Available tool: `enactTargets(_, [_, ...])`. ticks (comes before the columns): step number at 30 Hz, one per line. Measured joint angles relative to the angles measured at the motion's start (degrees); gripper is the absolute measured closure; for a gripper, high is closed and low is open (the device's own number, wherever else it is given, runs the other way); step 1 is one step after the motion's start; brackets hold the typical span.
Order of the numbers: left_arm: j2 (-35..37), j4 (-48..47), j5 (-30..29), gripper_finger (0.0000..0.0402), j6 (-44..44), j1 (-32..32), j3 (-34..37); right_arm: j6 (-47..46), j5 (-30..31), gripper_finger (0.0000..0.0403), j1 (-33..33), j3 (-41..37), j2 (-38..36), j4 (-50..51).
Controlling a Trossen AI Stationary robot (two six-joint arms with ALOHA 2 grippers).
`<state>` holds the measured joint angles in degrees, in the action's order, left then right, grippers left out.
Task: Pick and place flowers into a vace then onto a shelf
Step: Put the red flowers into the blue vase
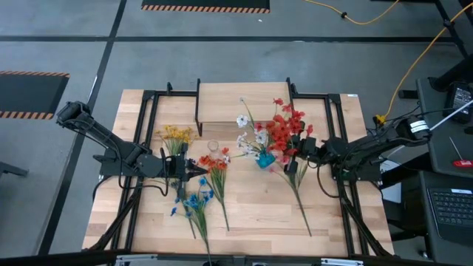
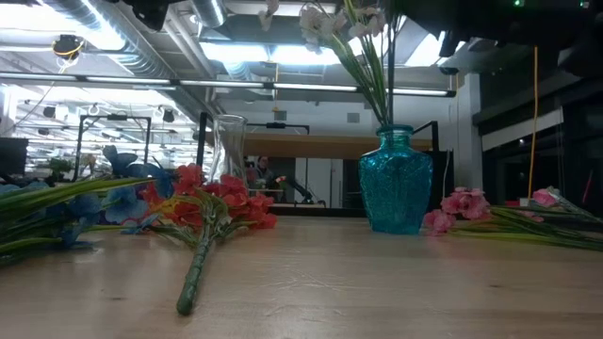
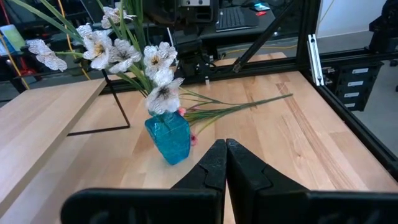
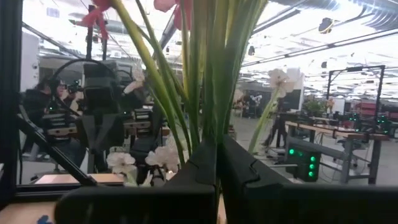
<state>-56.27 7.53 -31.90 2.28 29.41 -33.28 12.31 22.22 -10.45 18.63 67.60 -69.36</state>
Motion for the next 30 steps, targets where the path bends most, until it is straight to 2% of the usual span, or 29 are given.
enactTargets(17, [0.0,0.0,0.0,0.0398,0.0,0.0,0.0,-1.9,0.2,0.0401,0.1,0.0,7.7,1.1])
enactTargets(30, [0.0,0.0,0.0,0.0398,0.1,0.0,0.0,-5.3,1.3,0.0331,0.1,0.0,10.0,6.4])
